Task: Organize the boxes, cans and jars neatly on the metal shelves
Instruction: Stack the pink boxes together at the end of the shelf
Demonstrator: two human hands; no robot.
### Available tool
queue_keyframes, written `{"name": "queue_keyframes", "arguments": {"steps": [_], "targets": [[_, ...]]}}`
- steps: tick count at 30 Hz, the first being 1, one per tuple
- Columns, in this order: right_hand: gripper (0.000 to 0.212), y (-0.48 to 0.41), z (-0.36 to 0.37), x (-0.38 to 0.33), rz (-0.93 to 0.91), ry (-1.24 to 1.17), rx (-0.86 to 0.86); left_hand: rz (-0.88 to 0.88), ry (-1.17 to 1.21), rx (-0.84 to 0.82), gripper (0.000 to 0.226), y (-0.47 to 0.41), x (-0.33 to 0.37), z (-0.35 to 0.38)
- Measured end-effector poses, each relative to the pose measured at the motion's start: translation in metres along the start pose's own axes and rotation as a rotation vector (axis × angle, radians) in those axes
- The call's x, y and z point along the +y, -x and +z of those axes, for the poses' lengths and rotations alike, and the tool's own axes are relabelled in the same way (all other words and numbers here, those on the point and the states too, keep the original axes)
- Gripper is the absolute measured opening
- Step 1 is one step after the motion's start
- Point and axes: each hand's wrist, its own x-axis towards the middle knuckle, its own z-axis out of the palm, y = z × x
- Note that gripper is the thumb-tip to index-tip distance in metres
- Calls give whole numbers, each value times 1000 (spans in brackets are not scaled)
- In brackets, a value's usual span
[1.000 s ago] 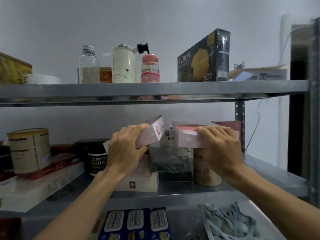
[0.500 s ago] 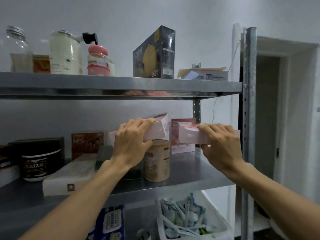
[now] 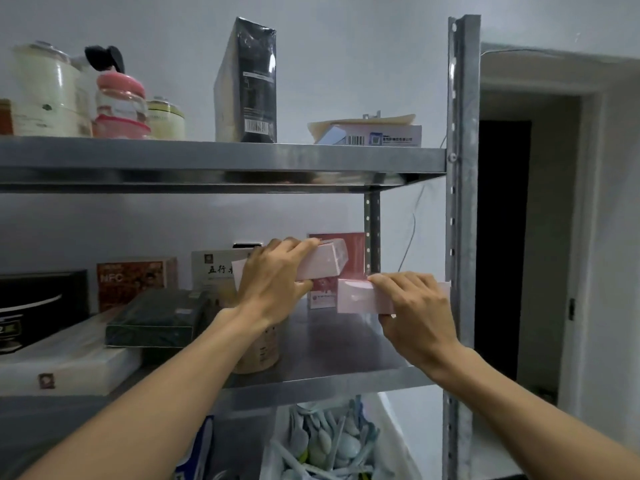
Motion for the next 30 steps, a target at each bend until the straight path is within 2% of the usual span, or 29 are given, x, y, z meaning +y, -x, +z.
{"name": "queue_keyframes", "arguments": {"steps": [5, 10, 15, 20, 30], "targets": [[55, 5, 8, 2, 0, -15, -89, 52, 10, -98, 68, -13, 3, 15], [57, 0, 9, 6, -18, -8, -151, 46, 133, -253, 69, -40, 0, 21], [59, -5, 9, 8, -36, 12, -256, 68, 99, -338, 66, -62, -10, 37], [56, -10, 9, 11, -30, 4, -342, 89, 133, -343, 65, -68, -18, 51], [64, -29, 3, 14, -28, -31, -468, 54, 124, -355, 63, -62, -32, 72]]}}
